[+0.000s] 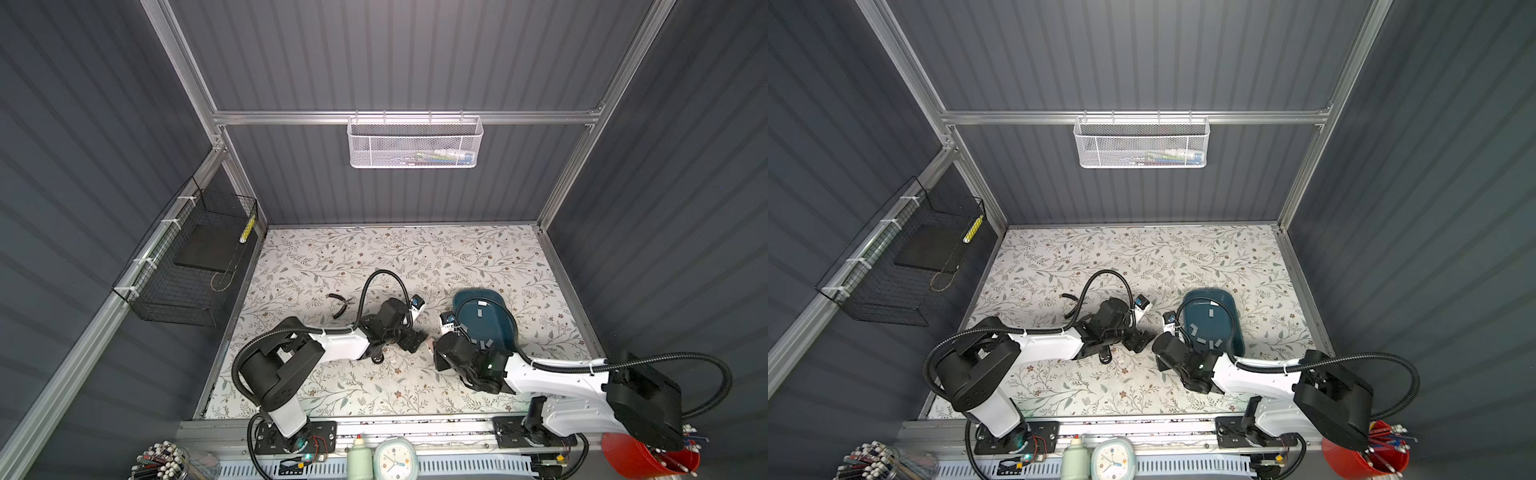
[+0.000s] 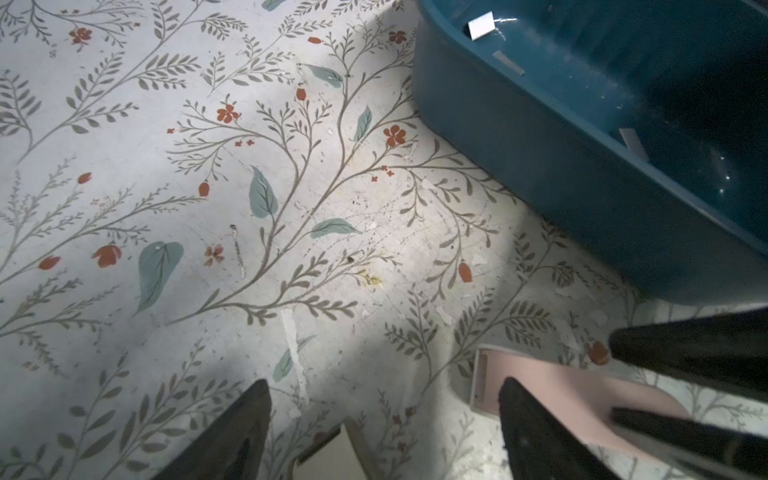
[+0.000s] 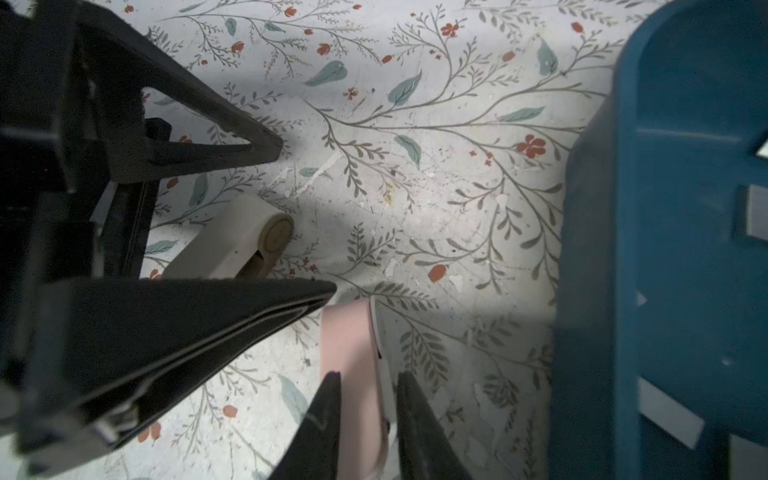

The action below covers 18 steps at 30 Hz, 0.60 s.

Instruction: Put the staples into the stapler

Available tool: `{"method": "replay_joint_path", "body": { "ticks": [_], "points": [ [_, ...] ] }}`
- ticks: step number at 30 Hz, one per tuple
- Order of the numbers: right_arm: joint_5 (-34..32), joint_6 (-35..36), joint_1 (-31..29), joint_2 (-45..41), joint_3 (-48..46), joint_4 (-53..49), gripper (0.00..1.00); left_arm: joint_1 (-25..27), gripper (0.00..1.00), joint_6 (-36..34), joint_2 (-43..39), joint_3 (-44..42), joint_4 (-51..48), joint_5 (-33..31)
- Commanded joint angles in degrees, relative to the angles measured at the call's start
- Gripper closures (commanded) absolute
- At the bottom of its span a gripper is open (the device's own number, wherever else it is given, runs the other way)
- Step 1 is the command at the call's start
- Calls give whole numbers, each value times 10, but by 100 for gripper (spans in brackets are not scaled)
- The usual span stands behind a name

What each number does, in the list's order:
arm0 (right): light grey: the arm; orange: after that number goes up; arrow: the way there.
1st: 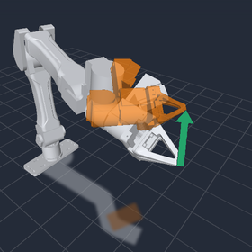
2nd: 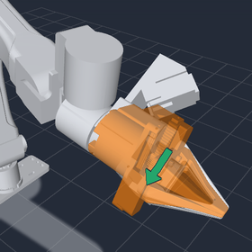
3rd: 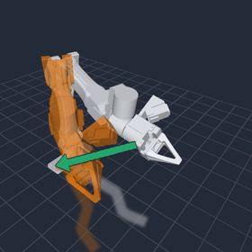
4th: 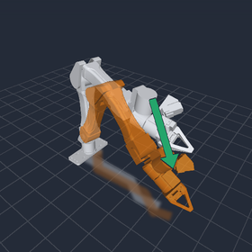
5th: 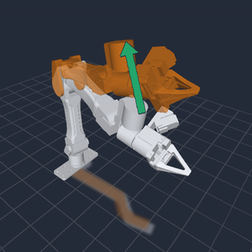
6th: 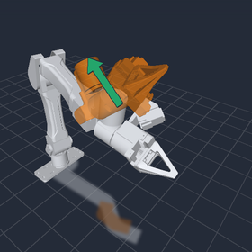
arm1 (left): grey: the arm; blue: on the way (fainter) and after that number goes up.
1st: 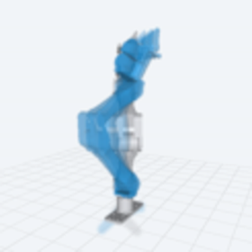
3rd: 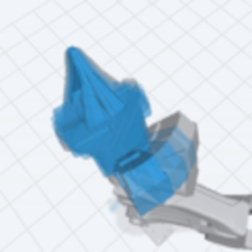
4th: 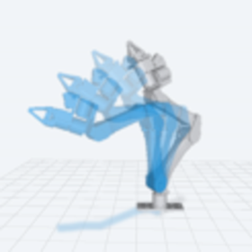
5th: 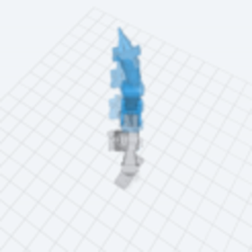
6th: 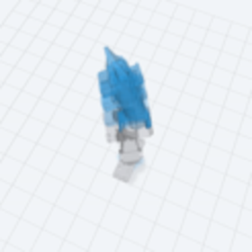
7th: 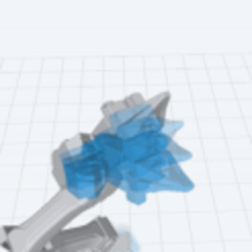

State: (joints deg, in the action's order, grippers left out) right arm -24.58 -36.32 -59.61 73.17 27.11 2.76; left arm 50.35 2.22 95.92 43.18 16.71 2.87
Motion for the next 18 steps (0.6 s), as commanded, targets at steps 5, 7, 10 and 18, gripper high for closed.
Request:
{"method": "replay_joint_path", "body": {
  "ticks": [5,7,10,18],
  "points": [
    [11,-26,0,6,-29,-1,74,44,14,-23,-31,-32,3,-25],
    [10,-30,-1,11,-34,2,74,48,14,-23,-33,-41,8,-21],
    [11,-34,-1,15,-42,10,74,53,14,-22,-27,-45,10,-20],
    [19,-49,-2,40,-55,32,75,66,15,-17,-4,-44,21,-21]
  ]
}}
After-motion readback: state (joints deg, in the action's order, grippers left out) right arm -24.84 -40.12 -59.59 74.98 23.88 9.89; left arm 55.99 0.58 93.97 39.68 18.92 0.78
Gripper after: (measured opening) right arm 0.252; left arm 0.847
